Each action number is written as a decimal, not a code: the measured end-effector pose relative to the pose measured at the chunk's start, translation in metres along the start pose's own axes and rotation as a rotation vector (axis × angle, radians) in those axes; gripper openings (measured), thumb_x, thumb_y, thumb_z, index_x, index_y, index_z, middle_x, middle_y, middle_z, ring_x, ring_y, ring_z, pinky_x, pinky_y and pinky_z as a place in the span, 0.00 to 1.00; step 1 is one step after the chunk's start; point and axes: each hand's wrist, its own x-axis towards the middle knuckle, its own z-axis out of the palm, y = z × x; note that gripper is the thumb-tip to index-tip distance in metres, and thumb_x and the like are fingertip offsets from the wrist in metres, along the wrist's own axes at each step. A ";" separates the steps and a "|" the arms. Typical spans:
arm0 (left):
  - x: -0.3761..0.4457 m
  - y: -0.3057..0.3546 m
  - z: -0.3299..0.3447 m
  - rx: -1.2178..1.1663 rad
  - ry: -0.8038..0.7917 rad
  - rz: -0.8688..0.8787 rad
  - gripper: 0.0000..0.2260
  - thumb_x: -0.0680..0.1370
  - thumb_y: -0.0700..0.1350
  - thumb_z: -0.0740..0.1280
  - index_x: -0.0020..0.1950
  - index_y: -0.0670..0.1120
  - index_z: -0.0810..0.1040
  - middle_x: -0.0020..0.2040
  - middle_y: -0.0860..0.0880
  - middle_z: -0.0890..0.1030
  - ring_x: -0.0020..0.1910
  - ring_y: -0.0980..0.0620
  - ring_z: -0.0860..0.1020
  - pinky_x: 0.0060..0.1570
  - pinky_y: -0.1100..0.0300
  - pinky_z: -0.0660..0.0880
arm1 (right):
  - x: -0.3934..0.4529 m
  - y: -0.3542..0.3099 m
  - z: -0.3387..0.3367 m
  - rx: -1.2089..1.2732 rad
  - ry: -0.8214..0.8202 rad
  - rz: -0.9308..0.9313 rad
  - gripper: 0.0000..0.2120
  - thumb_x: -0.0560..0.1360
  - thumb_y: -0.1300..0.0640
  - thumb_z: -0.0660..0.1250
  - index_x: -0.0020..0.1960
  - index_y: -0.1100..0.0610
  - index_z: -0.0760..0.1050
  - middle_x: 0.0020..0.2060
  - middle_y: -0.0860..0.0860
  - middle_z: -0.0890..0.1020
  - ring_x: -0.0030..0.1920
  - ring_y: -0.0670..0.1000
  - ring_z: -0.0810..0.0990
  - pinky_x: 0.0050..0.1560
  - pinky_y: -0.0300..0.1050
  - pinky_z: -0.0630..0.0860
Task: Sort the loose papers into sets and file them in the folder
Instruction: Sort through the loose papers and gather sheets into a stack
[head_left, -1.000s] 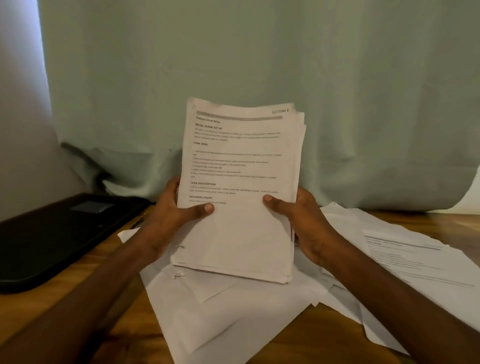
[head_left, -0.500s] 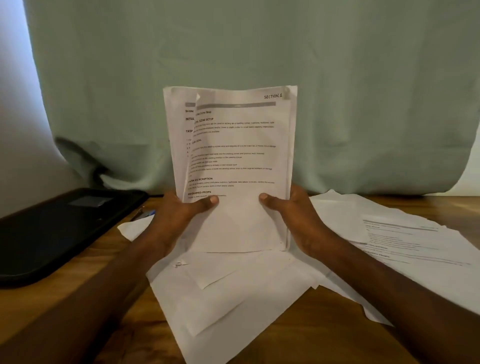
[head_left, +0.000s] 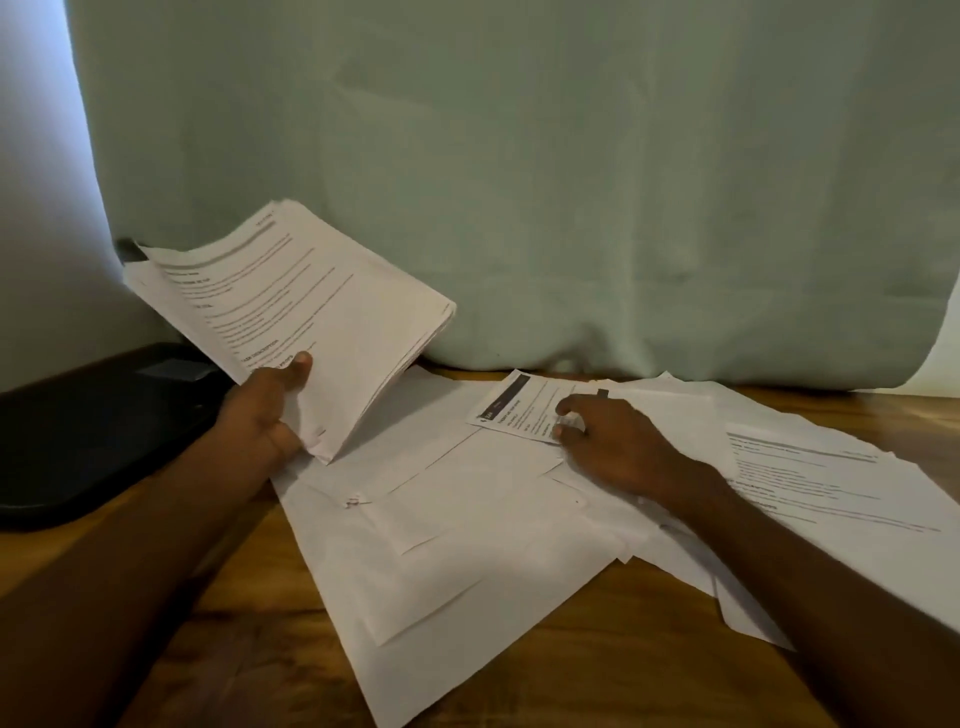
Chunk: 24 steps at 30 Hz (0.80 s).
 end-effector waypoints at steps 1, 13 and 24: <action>-0.018 0.007 0.009 0.006 0.014 -0.017 0.05 0.81 0.44 0.70 0.56 0.50 0.77 0.54 0.49 0.80 0.54 0.46 0.78 0.59 0.46 0.75 | -0.002 -0.004 0.000 -0.043 -0.083 -0.005 0.19 0.83 0.40 0.59 0.68 0.49 0.73 0.67 0.50 0.79 0.67 0.56 0.76 0.66 0.52 0.70; 0.042 -0.022 -0.001 0.007 -0.114 0.024 0.25 0.71 0.45 0.79 0.68 0.50 0.80 0.61 0.47 0.85 0.61 0.42 0.82 0.56 0.45 0.80 | 0.002 -0.030 0.010 0.071 -0.011 -0.058 0.23 0.82 0.40 0.62 0.62 0.57 0.80 0.60 0.53 0.82 0.60 0.52 0.78 0.59 0.45 0.73; 0.045 -0.026 0.000 0.035 -0.101 0.052 0.23 0.73 0.45 0.78 0.68 0.52 0.80 0.60 0.48 0.85 0.60 0.42 0.82 0.55 0.45 0.80 | 0.002 -0.002 0.002 -0.160 -0.067 0.057 0.30 0.79 0.30 0.56 0.72 0.47 0.70 0.70 0.49 0.76 0.68 0.56 0.74 0.71 0.60 0.67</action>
